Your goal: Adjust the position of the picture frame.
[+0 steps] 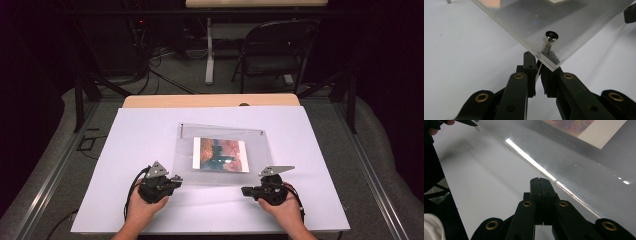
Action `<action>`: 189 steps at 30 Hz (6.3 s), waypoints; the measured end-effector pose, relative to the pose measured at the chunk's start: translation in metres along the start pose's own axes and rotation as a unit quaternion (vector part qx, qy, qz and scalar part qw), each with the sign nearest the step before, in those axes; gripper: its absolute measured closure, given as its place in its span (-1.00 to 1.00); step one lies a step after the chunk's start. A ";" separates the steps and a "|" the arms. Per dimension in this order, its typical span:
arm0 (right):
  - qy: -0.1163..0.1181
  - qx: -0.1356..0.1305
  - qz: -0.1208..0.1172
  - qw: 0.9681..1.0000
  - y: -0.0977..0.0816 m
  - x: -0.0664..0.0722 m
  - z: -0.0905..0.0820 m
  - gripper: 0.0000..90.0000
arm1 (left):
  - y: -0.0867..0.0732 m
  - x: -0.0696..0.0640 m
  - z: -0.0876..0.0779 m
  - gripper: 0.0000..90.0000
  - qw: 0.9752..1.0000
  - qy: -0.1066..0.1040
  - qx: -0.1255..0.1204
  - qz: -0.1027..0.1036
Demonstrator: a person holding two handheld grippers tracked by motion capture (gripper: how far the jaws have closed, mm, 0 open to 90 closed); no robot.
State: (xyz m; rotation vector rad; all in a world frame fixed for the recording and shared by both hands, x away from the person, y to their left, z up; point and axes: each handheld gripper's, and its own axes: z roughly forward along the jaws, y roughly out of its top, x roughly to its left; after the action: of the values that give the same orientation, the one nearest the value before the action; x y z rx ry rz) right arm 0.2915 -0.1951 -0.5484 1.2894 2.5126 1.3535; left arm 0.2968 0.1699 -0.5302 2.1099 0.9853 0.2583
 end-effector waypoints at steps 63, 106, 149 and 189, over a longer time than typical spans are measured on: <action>-0.034 -0.076 0.041 0.996 0.010 -0.046 -0.031 0.36 | 0.003 -0.027 0.017 0.34 0.998 -0.059 -0.013 -0.010; -0.046 -0.115 -0.041 0.991 -0.007 -0.002 -0.038 0.07 | 0.054 0.096 0.086 0.40 0.994 0.091 -0.057 -0.035; 0.039 -0.053 -0.088 0.994 -0.014 0.055 0.031 0.41 | 0.062 0.084 0.064 0.86 0.997 0.060 -0.002 -0.056; 0.035 -0.076 -0.092 0.992 -0.001 0.052 0.040 0.91 | 0.034 0.069 0.021 0.88 0.997 0.048 -0.013 -0.059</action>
State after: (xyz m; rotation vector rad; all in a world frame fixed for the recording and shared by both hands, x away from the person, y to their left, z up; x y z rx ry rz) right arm 0.2713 -0.1330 -0.5557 0.9730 2.4421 1.5360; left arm 0.3729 0.1943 -0.5287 2.0221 1.1523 0.3132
